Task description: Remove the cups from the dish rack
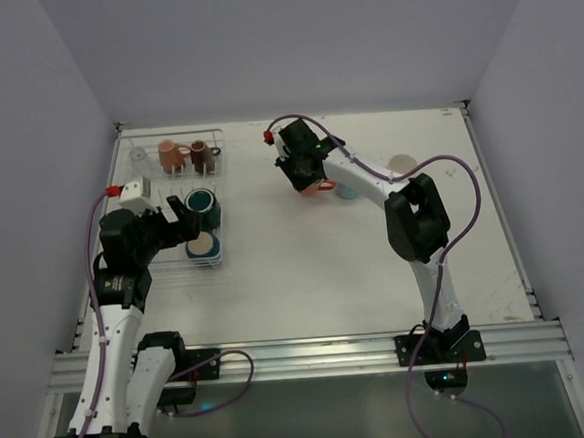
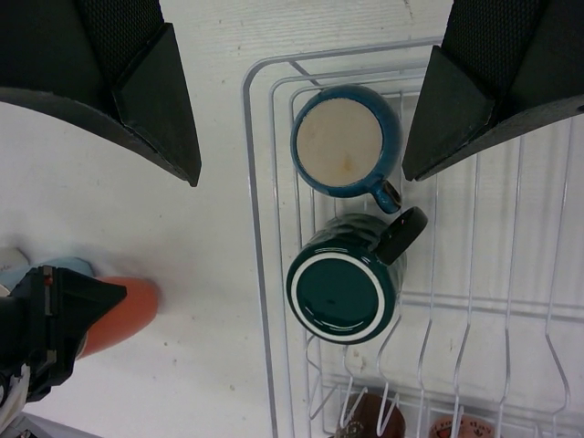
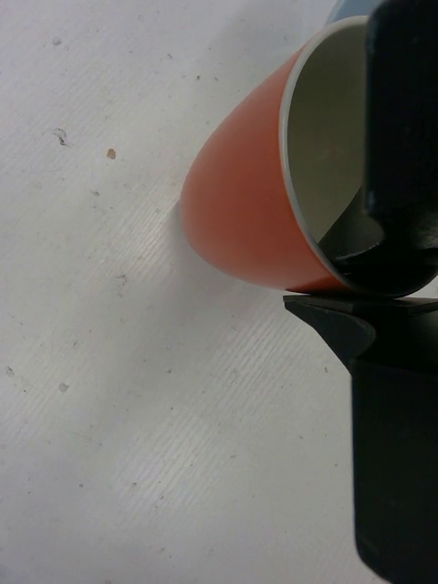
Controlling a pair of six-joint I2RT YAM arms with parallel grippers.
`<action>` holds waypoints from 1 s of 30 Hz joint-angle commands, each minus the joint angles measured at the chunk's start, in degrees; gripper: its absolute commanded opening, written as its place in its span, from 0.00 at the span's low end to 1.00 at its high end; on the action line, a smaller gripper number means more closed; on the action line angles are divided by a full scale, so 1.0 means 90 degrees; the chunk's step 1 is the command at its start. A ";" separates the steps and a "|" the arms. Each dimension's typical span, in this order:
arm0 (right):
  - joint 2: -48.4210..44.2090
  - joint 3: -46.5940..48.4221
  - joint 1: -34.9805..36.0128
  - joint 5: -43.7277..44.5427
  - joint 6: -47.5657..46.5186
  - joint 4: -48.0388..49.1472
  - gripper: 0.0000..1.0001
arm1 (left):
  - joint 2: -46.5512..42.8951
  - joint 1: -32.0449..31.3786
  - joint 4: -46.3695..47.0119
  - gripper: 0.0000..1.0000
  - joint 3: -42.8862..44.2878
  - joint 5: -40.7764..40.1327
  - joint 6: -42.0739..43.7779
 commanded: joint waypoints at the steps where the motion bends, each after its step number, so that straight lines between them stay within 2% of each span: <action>1: -0.0016 0.0284 0.0015 0.0059 -0.0543 -0.0142 0.01 | 0.0254 -0.0035 0.0235 1.00 0.0063 -0.0033 0.0155; 7: -0.0036 0.0244 0.0005 0.0108 -0.0601 -0.0181 0.06 | 0.0801 -0.0035 0.0177 1.00 0.0141 -0.0004 0.0107; 11: 0.0003 0.0430 0.0005 0.0029 -0.0601 -0.0299 0.29 | 0.1152 -0.0035 0.0176 1.00 0.0327 -0.0121 -0.0011; 19: -0.0445 0.0245 0.0005 -0.0097 -0.0553 -0.0182 0.50 | 0.1972 -0.0308 0.0176 0.98 0.0942 -0.0463 0.0106; 22: -0.0825 0.0099 0.0005 -0.0234 -0.0387 -0.0045 0.64 | 0.2392 -0.0318 0.0118 0.97 0.1166 -0.0521 0.0263; 24: -0.1099 -0.0038 0.0015 -0.0476 -0.0231 0.0139 0.69 | 0.2695 -0.0366 0.0089 0.97 0.1274 -0.0570 0.0302; 25: -0.1255 -0.0242 0.0005 -0.0536 -0.0172 0.0218 0.76 | 0.2764 -0.0406 0.0088 0.97 0.1362 -0.0619 0.0302; 27: -0.1724 -0.0516 0.0015 -0.0673 -0.0055 0.0403 0.81 | 0.2949 -0.0580 0.0098 0.97 0.1479 -0.0911 0.0321; 30: -0.2261 -0.0995 0.0015 -0.0810 0.0306 0.0764 0.83 | 0.3281 -0.0776 0.0089 0.96 0.1821 -0.1273 0.0613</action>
